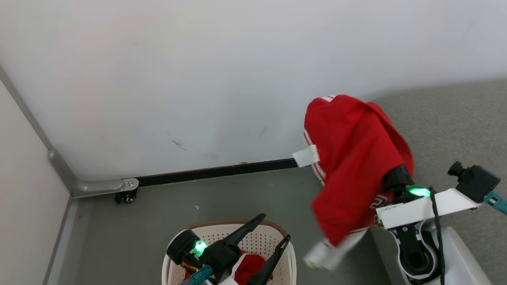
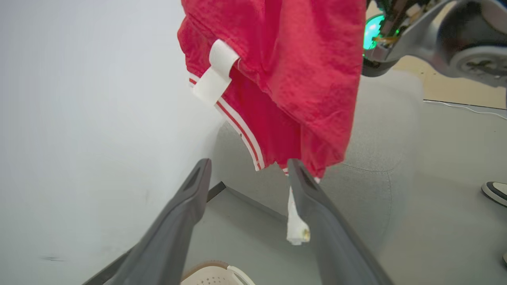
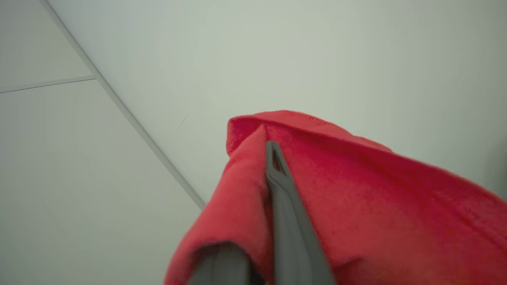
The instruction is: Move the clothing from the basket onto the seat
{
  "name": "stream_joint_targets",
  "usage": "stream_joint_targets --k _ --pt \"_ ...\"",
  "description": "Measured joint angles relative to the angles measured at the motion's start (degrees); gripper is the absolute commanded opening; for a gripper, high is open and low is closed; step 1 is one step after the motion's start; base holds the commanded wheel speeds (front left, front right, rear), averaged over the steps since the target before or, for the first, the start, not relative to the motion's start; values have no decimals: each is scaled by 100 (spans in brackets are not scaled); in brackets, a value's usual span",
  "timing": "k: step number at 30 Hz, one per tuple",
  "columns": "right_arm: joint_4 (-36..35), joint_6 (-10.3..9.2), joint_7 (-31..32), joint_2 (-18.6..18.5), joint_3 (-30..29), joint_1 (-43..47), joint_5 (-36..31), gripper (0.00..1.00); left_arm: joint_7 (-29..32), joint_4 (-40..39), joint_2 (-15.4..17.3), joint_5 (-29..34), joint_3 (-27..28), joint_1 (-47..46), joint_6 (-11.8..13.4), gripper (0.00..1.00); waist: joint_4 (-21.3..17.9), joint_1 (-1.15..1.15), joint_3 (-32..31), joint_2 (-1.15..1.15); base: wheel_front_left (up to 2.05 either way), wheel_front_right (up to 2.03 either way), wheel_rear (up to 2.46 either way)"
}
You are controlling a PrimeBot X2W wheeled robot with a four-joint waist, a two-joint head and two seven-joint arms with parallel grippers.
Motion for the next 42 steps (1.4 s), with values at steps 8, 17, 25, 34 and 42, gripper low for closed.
stream_joint_targets --k 8,17,25,34,42 --pt "0 0 0 3 -381 -53 -116 0 0 213 97 -4 183 124 3 100 -10 0 -39 0 0 0 0" --pt "-25 0 0 5 -804 -262 -527 0 0 410 137 -11 319 376 10 100 -38 0 -63 0 0 0 0" --pt "26 0 0 7 -1018 -275 -888 0 1 461 159 -9 506 571 30 100 -84 0 -41 0 0 0 0" --pt "40 0 0 10 -1274 -424 -1257 0 1 339 169 67 793 680 56 100 -133 0 31 0 0 0 0" --pt "154 0 0 10 -1590 -617 -1575 0 1 87 202 307 651 881 -54 100 -207 0 106 0 0 0 0"
